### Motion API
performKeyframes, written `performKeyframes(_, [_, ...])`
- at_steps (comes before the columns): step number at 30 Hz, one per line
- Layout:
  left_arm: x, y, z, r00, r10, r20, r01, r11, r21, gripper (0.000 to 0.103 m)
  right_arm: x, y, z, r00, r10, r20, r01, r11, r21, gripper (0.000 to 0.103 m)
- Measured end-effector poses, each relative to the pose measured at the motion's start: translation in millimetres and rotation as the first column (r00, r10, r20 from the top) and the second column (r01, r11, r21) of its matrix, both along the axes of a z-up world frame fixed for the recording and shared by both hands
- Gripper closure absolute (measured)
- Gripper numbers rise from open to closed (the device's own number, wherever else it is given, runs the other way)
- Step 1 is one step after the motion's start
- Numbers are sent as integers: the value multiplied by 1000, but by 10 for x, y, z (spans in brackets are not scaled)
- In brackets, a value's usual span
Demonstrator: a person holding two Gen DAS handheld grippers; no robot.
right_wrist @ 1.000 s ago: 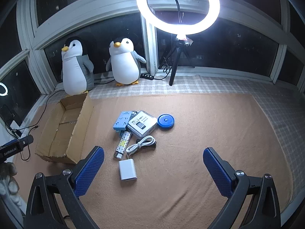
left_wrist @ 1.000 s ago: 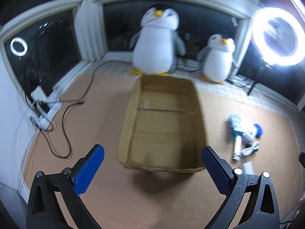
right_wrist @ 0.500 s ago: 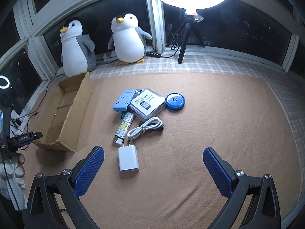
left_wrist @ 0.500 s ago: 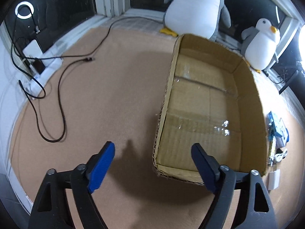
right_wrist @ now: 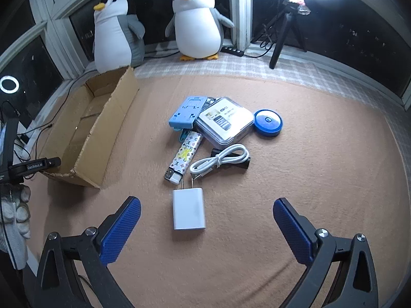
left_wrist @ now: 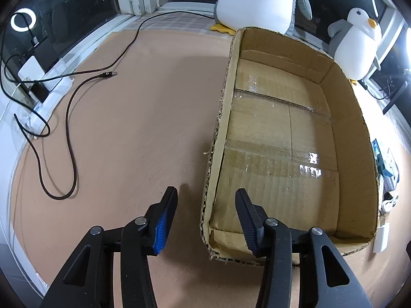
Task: Organize rigid objects
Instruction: 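Move the left tool to the box rim while the right tool approaches the white adapter, then close the right gripper on the white power adapter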
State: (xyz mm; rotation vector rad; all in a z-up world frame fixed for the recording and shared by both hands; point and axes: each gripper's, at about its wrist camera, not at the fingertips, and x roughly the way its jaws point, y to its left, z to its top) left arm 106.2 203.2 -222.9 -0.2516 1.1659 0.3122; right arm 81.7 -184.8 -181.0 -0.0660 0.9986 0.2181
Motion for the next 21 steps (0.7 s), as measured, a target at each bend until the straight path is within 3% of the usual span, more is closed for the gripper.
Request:
performKeyframes(8, [74, -64, -33, 999, -34, -7, 34, 999, 19, 73, 186, 139, -299, 995, 37, -95, -39, 999, -21, 12])
performKeyframes(10, [87, -73, -42, 999, -39, -8, 39, 999, 23, 74, 217, 152, -348, 994, 35, -107, -39, 999, -35, 15])
performKeyframes(14, [100, -84, -66, 999, -43, -8, 43, 999, 24, 74, 272, 186, -442, 990, 39, -139, -48, 997, -61, 32])
performKeyframes(18, [111, -86, -71, 999, -45, -3, 45, 999, 28, 74, 299, 217, -488, 987, 48, -155, -60, 995, -79, 35])
performKeyframes(20, [113, -85, -76, 999, -46, 1, 46, 999, 29, 74, 309, 240, -521, 985, 52, -167, -68, 993, -94, 53])
performKeyframes(21, [111, -85, -78, 999, -46, 2, 46, 998, 31, 74, 314, 252, -542, 983, 55, -177, -73, 993, -95, 56])
